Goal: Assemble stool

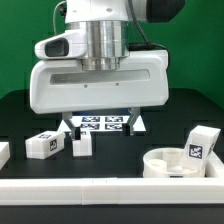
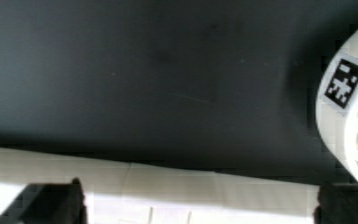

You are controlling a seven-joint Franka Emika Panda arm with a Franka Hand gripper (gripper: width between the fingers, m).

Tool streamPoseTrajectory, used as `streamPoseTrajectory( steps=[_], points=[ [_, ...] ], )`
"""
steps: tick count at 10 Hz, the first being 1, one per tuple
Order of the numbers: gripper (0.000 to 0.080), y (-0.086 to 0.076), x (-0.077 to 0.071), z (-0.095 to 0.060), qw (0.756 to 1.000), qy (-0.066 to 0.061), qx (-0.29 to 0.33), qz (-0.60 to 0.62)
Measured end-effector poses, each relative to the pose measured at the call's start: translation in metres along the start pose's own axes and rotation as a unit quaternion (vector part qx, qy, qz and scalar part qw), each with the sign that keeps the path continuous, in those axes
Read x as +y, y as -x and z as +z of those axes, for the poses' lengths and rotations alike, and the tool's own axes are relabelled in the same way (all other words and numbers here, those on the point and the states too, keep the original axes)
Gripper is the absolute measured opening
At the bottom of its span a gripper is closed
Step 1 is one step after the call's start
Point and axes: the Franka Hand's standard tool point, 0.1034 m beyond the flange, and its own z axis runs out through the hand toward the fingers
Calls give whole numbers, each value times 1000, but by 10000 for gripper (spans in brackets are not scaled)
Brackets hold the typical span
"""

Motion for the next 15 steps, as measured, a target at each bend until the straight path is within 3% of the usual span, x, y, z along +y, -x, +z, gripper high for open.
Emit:
streamPoseTrajectory(
  steps=[4,7,9,11,13,15],
  points=[
    [649,2,4,1,1000,1,1,-2],
    [649,42,55,8,1000,15,0,-2],
    [649,64,72,14,1000,17,-9,10],
    [649,63,65,14,1000,7,-26,13],
    [649,69,54,15,995,-20,-95,21],
    [649,75,42,22,989,-30,-138,53]
  ],
)
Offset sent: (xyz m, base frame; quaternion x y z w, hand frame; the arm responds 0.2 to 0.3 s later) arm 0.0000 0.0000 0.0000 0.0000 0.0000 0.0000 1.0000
